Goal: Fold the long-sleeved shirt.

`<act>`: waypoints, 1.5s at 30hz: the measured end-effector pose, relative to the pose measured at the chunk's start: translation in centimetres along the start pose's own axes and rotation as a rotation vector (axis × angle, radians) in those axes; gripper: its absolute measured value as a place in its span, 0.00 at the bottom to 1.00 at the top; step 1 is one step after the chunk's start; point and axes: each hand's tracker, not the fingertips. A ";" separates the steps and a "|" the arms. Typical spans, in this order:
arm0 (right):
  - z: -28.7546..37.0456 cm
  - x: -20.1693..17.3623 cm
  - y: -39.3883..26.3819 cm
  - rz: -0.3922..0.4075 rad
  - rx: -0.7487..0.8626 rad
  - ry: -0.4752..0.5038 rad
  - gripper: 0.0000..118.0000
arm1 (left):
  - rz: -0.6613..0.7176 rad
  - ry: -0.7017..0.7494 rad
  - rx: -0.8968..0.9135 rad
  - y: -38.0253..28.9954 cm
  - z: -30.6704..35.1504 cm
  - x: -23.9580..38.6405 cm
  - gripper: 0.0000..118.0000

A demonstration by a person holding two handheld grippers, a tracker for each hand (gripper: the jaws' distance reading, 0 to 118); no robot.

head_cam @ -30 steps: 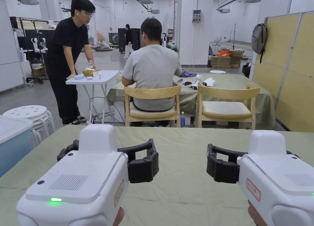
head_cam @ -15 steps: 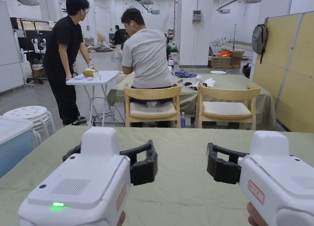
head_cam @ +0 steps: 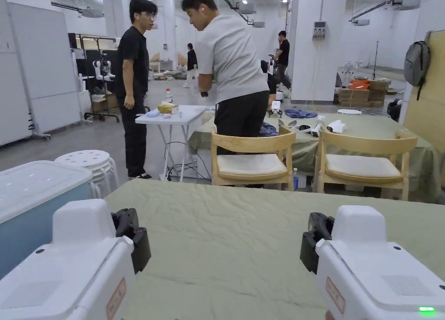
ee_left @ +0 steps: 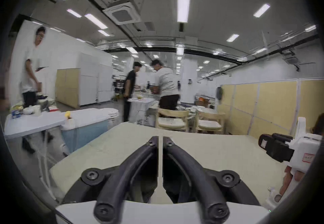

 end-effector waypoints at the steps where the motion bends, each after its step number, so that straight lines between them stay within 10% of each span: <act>1: -0.7 -2.3 -0.4 0.002 -0.009 0.088 0.03 | -0.003 0.062 -0.012 0.0 0.4 -2.1 0.03; 6: -1.4 -13.1 -1.3 -0.003 -0.049 0.490 0.04 | -0.017 0.325 -0.047 -0.5 3.0 -10.8 0.03; 13: -2.1 -14.1 -2.7 -0.002 -0.080 0.536 0.04 | -0.040 0.236 -0.186 -4.4 0.5 -12.6 0.09; 14: -2.3 -13.0 -3.3 0.004 -0.103 0.505 0.04 | -0.017 0.192 -0.223 -5.7 -0.8 -12.5 0.25; 16: -2.9 -10.7 -4.4 0.023 -0.150 0.454 0.04 | 0.026 0.142 -0.346 -9.3 -4.2 -11.8 0.95; 17: -2.6 -9.0 -5.3 0.024 -0.175 0.428 0.04 | 0.045 0.122 -0.422 -11.5 -6.2 -11.5 0.99; 25: -2.6 -0.9 -10.7 0.012 -0.362 0.233 0.04 | 0.170 0.060 -0.811 -26.9 -19.1 -8.3 0.90; 32: -2.2 1.8 -12.2 -0.007 -0.407 0.167 0.04 | 0.142 0.091 -0.835 -25.2 -21.8 -7.0 0.17; 45: 2.6 8.5 -7.0 -0.134 -0.196 0.064 0.04 | 0.066 -0.444 -0.342 -3.7 -11.7 10.7 0.15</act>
